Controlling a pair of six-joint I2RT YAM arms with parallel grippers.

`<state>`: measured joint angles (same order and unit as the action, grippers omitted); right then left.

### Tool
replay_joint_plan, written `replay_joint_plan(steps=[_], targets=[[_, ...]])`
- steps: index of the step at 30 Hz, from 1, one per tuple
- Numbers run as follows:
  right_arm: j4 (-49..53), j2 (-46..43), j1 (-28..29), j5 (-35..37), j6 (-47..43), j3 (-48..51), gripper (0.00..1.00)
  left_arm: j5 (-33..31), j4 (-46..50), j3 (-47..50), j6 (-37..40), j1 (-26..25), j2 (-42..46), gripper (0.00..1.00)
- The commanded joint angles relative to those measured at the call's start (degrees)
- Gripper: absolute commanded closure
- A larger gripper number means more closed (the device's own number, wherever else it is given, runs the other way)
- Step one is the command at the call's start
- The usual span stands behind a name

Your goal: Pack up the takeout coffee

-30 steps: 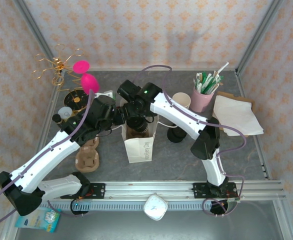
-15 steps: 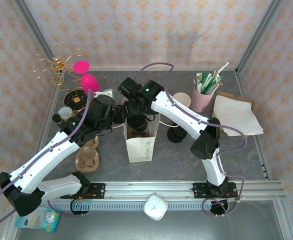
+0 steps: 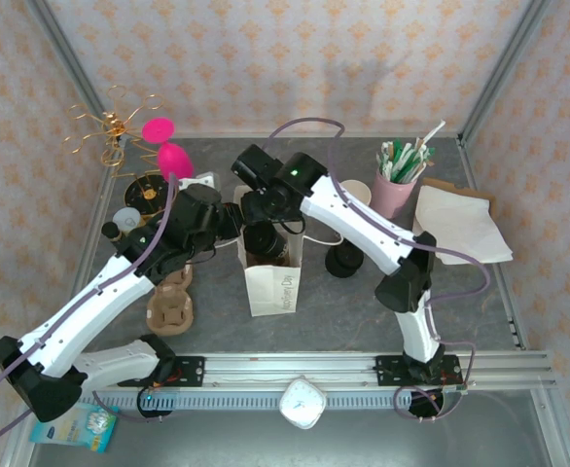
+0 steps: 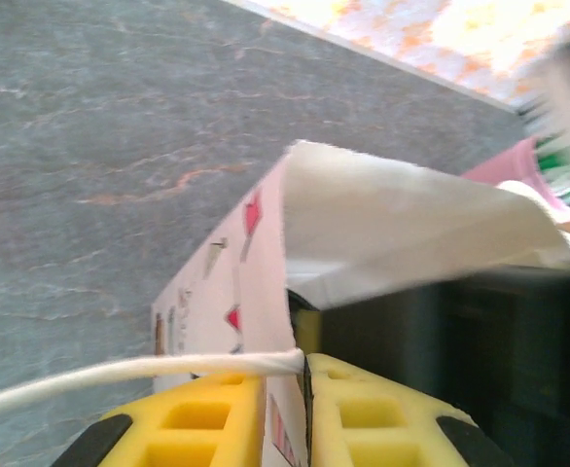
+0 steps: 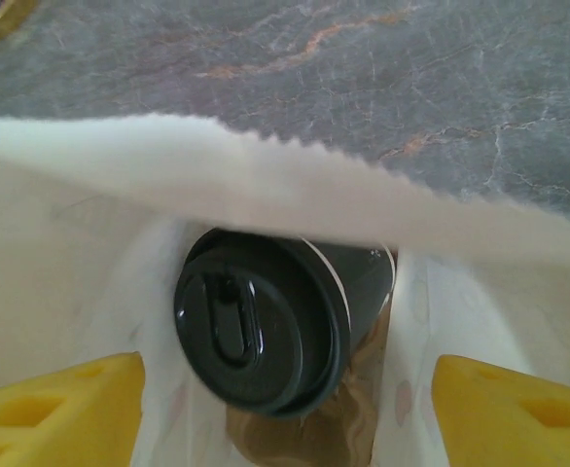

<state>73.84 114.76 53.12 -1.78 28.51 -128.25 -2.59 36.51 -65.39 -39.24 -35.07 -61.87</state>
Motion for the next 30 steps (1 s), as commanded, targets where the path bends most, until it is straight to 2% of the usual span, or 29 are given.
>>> replay_joint_plan(steps=[1,7,10,15,22,25,30], targets=[[1.0,-6.1,0.3,-0.8,0.3,-2.6,0.27,-3.5,2.8,0.9,-0.7,0.4,-0.1,0.8],[1.0,-8.3,0.3,-0.7,0.7,-2.7,0.34,-1.1,0.6,0.6,-0.8,0.5,0.9,0.79],[0.0,-9.9,0.3,-0.8,0.6,-2.7,0.35,-1.2,1.1,-1.0,0.1,0.5,0.5,0.74],[-0.8,-12.7,-0.4,1.1,-0.2,-2.8,0.34,1.3,0.5,-2.6,0.5,0.5,1.3,0.58],[-6.3,-19.5,-5.4,-0.9,-1.4,2.7,0.31,3.5,1.9,-4.9,0.2,0.5,3.0,0.5],[-8.2,-22.4,-7.0,2.2,-2.4,5.5,0.3,3.6,4.4,-6.2,1.0,0.5,3.5,0.48],[-11.1,-27.6,-9.8,12.6,-2.1,14.2,0.25,6.6,8.9,-8.9,7.6,0.5,2.9,0.38]])
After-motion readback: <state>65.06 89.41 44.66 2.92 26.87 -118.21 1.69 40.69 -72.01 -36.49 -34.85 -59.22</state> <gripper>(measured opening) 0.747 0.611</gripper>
